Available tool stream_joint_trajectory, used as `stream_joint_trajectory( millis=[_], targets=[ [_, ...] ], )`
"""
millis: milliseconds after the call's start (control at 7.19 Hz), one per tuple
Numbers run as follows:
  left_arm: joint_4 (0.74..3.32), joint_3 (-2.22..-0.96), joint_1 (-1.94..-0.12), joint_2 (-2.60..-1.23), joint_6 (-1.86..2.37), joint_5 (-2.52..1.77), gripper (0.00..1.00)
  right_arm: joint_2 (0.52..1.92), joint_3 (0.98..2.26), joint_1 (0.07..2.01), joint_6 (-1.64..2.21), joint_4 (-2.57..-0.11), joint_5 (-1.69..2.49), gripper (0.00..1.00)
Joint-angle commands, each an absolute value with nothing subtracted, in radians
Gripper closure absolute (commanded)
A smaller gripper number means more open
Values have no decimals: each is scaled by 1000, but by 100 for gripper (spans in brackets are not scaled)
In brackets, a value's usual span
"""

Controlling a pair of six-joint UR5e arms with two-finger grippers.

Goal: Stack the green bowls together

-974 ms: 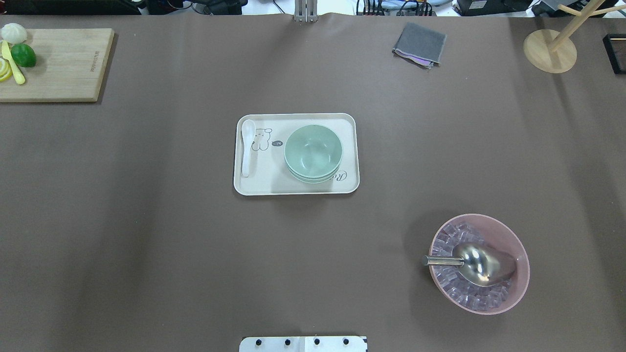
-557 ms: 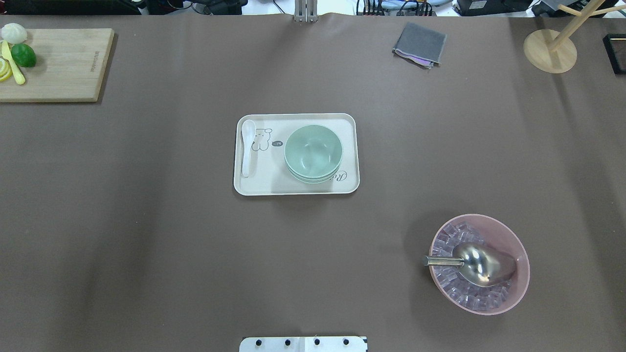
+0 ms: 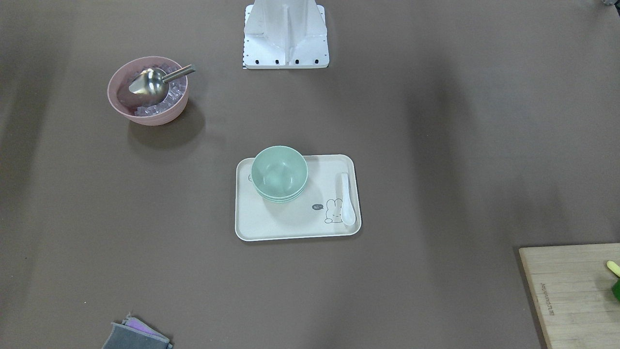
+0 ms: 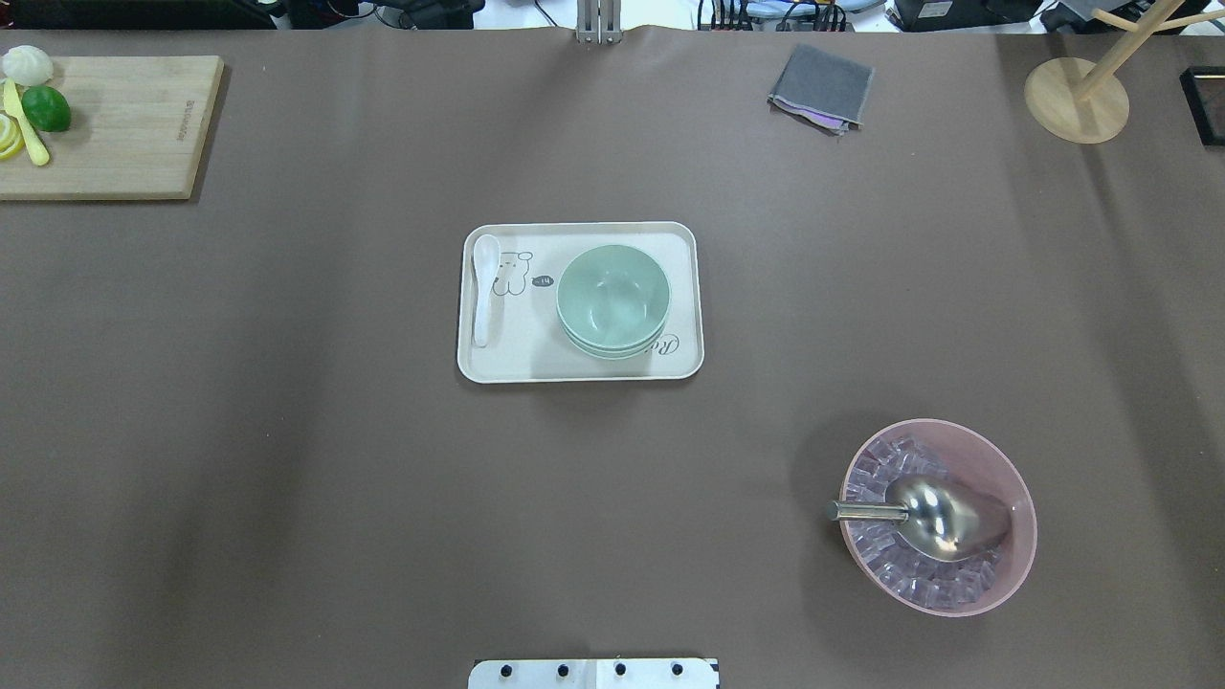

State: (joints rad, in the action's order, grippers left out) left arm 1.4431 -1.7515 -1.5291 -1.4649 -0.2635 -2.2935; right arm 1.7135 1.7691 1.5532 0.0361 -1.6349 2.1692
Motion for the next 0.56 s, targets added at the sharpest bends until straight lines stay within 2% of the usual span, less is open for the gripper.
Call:
stream_joint_trajectory(
  millis=[0, 418],
  targets=[
    [1443, -1753, -1531, -1462, -262, -2292, 1, 1713, 1769, 1543, 32, -1634, 2169, 0],
    [1442, -1747, -1531, -1462, -262, -2292, 1, 1713, 1770, 1536, 34, -1634, 2169, 0]
  ],
)
